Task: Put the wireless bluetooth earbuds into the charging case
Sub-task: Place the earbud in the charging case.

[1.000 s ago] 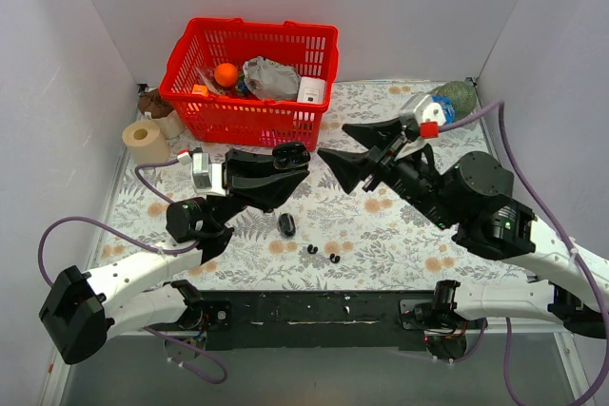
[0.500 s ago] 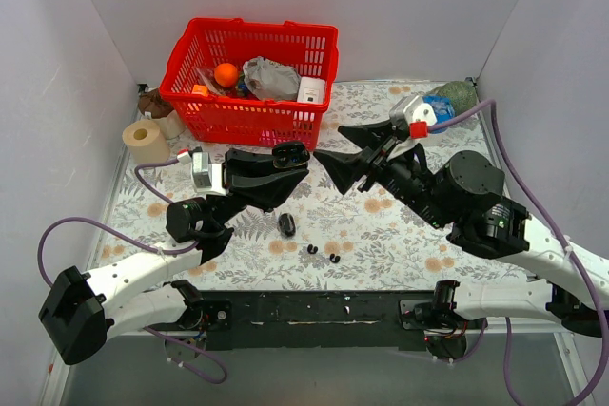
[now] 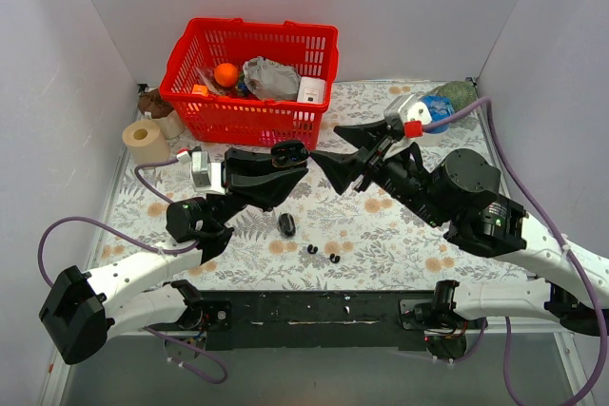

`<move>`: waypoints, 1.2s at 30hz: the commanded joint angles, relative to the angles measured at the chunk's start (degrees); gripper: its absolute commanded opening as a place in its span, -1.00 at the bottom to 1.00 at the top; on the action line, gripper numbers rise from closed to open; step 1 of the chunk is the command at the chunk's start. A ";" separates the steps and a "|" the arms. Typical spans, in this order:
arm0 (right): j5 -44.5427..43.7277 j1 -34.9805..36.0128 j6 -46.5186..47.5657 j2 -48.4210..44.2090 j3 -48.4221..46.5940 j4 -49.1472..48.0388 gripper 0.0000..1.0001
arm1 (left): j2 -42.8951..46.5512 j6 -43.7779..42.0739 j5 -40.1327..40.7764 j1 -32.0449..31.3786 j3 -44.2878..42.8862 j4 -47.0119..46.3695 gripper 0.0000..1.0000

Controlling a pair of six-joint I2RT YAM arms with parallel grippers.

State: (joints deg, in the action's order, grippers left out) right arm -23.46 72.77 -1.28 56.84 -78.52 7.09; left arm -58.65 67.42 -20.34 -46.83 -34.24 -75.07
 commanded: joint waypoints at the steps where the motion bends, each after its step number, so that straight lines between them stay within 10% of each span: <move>1: 1.67 0.26 -0.22 0.99 -2.07 -1.47 0.40 | 0.21 0.26 -0.58 -0.11 -0.30 -0.26 -1.00; 36: -4.49 1.41 -0.82 -0.68 -3.74 1.78 0.31 | 2.05 1.31 -2.52 -0.11 0.31 1.24 -1.00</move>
State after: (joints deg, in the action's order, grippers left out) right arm -27.99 74.00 -1.30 54.43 -80.82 6.66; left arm -57.14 68.01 -21.43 -46.87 -33.10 -73.65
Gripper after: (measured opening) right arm 0.663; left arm 0.291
